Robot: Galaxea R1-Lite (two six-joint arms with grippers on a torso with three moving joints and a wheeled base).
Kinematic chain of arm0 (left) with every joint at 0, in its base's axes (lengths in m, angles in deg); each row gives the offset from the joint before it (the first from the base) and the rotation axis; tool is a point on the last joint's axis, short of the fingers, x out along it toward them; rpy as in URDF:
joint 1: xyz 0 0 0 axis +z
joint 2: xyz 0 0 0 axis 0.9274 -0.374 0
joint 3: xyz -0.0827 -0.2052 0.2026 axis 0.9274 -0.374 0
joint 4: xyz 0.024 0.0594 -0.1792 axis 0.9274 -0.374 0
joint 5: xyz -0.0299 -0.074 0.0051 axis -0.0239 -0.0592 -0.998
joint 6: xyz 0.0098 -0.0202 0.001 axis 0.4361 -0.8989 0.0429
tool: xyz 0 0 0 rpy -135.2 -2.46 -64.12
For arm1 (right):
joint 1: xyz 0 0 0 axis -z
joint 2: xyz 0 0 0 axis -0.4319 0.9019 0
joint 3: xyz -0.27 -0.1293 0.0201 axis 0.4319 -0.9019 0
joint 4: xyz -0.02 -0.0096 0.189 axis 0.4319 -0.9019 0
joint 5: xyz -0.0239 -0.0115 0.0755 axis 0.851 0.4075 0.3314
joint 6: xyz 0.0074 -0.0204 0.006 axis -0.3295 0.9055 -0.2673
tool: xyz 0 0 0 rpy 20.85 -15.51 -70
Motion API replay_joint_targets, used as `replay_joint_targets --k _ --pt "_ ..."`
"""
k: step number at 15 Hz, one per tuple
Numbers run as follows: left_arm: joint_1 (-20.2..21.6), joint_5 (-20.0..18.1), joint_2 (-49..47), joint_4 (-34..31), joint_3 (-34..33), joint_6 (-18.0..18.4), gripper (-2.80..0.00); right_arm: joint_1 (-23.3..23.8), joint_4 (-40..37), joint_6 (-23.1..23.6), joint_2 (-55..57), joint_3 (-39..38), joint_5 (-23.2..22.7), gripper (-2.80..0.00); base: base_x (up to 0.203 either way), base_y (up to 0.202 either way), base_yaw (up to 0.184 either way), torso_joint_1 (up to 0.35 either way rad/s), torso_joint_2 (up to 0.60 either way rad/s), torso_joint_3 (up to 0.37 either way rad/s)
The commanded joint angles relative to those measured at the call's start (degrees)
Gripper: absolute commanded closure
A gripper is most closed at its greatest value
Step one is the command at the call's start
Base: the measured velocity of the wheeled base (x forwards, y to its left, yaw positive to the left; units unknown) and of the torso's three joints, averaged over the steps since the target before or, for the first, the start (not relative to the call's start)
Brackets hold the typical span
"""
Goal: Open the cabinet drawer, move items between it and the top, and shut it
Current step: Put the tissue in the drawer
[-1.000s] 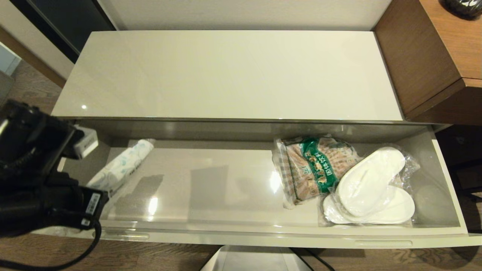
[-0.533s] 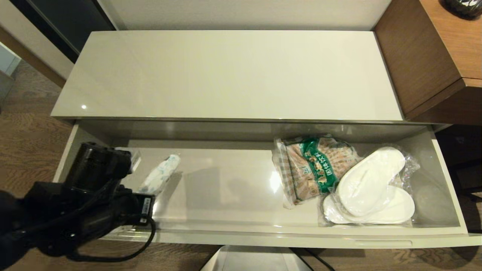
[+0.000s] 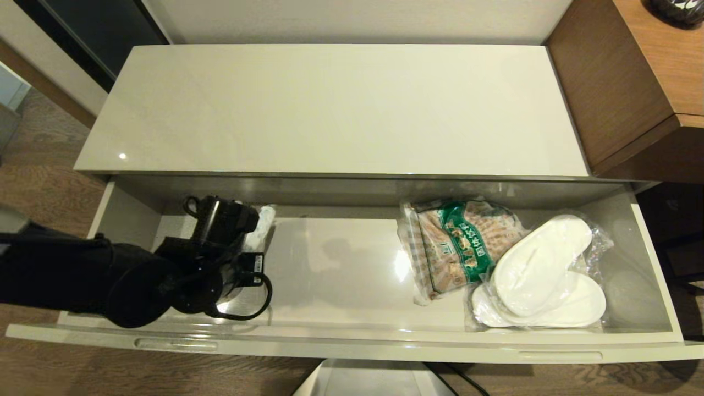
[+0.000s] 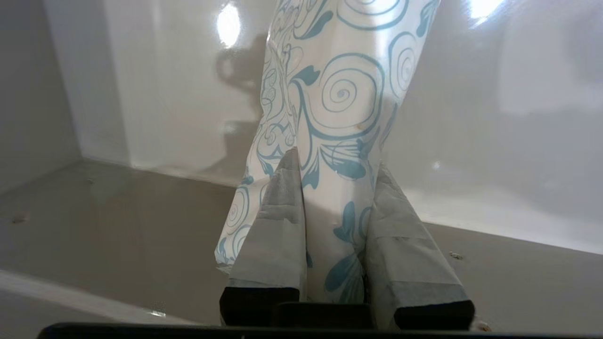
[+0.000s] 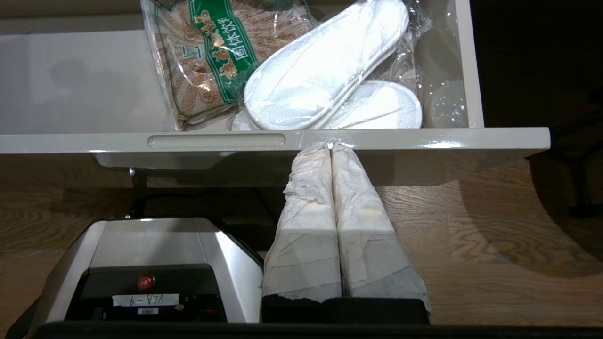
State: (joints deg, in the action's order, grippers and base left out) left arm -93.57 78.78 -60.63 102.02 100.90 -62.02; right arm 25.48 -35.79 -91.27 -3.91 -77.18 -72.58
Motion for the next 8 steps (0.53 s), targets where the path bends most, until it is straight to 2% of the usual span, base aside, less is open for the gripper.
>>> replay_joint_targets --k 1,3,4,5,8 --pt "-0.4 1.0 -3.6 -0.1 -0.5 -0.8 0.00 0.0 0.0 0.0 -0.8 -0.2 0.0 0.00 0.000 0.000 0.000 0.000 0.00 0.000" --pt "-0.3 1.3 -3.7 -0.3 -0.1 -0.8 0.00 0.0 0.0 0.0 -0.8 -0.2 -0.1 0.00 0.000 0.000 0.000 0.000 0.00 0.000" --pt "-0.3 1.5 -3.7 -0.5 0.2 -0.6 -0.41 0.0 0.0 0.0 -0.8 -0.2 -0.1 0.00 0.000 0.000 0.000 0.000 0.00 0.000" --pt "-0.3 1.5 -3.7 -0.5 0.2 -0.6 -2.80 0.0 0.0 0.0 -0.8 -0.2 -0.1 0.00 0.000 0.000 0.000 0.000 0.00 0.000" --pt "-0.6 2.5 -4.8 -0.1 0.8 -0.4 -2.80 0.0 0.0 0.0 -0.8 -0.2 -0.1 0.00 0.000 0.000 0.000 0.000 0.00 0.000"
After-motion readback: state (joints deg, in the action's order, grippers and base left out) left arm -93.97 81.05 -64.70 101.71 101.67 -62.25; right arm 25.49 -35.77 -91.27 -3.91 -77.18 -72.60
